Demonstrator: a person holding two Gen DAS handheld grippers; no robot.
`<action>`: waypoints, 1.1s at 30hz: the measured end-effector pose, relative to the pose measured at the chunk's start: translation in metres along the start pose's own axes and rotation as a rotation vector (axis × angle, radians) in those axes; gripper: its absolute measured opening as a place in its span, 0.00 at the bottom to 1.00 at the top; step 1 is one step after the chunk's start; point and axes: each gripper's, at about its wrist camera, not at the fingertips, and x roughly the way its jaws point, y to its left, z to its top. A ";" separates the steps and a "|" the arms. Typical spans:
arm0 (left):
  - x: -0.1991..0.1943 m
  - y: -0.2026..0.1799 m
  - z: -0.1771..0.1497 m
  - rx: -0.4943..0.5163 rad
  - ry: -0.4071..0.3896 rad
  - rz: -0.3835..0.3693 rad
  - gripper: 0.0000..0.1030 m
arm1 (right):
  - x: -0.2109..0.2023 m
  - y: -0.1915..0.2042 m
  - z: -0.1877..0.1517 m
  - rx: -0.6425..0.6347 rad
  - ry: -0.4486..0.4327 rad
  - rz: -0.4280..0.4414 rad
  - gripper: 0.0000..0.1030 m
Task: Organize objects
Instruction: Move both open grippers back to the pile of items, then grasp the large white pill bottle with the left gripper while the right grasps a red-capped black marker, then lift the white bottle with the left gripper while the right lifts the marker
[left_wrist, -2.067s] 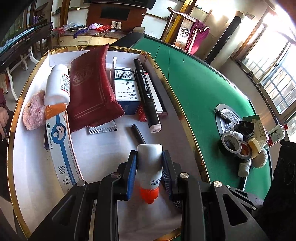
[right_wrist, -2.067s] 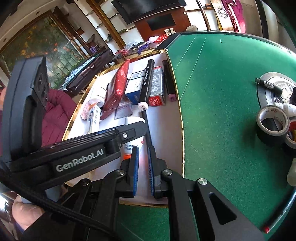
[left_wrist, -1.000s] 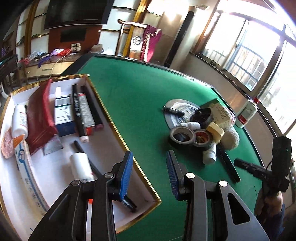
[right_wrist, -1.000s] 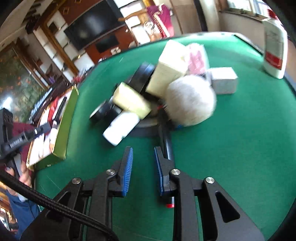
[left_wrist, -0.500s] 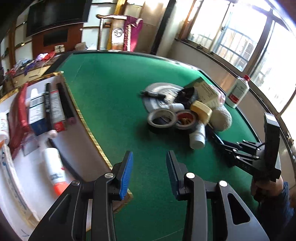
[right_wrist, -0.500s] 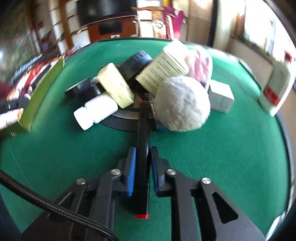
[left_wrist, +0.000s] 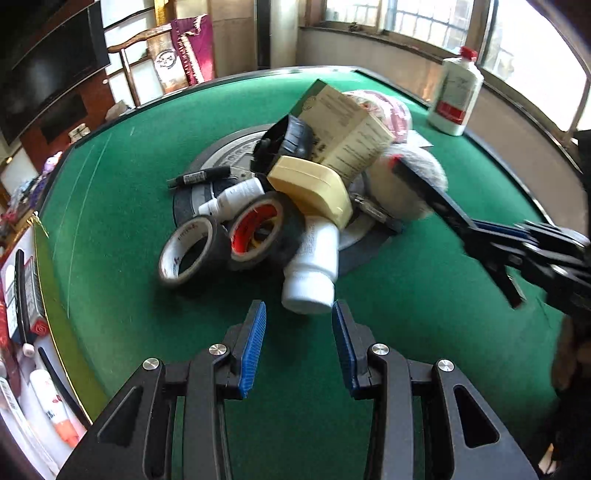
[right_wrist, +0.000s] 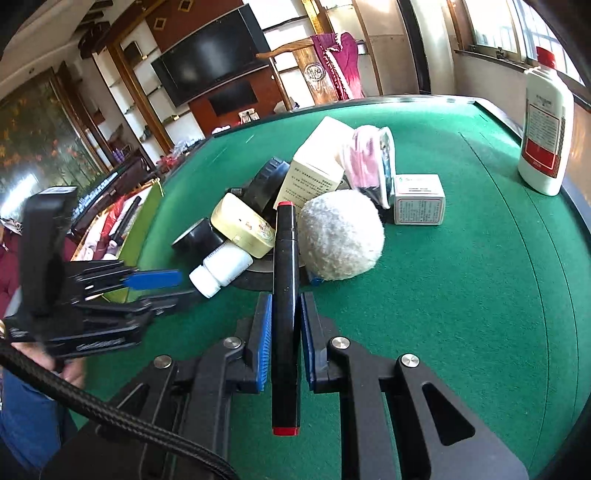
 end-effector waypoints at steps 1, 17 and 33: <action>0.003 -0.001 0.003 0.001 0.006 0.003 0.31 | -0.002 -0.001 0.000 0.007 -0.003 0.011 0.12; 0.039 -0.022 0.033 0.020 0.033 0.016 0.30 | 0.004 -0.003 -0.005 0.046 0.015 0.045 0.12; 0.002 -0.012 -0.024 -0.028 0.001 -0.062 0.28 | 0.031 0.047 -0.027 -0.161 0.141 0.010 0.12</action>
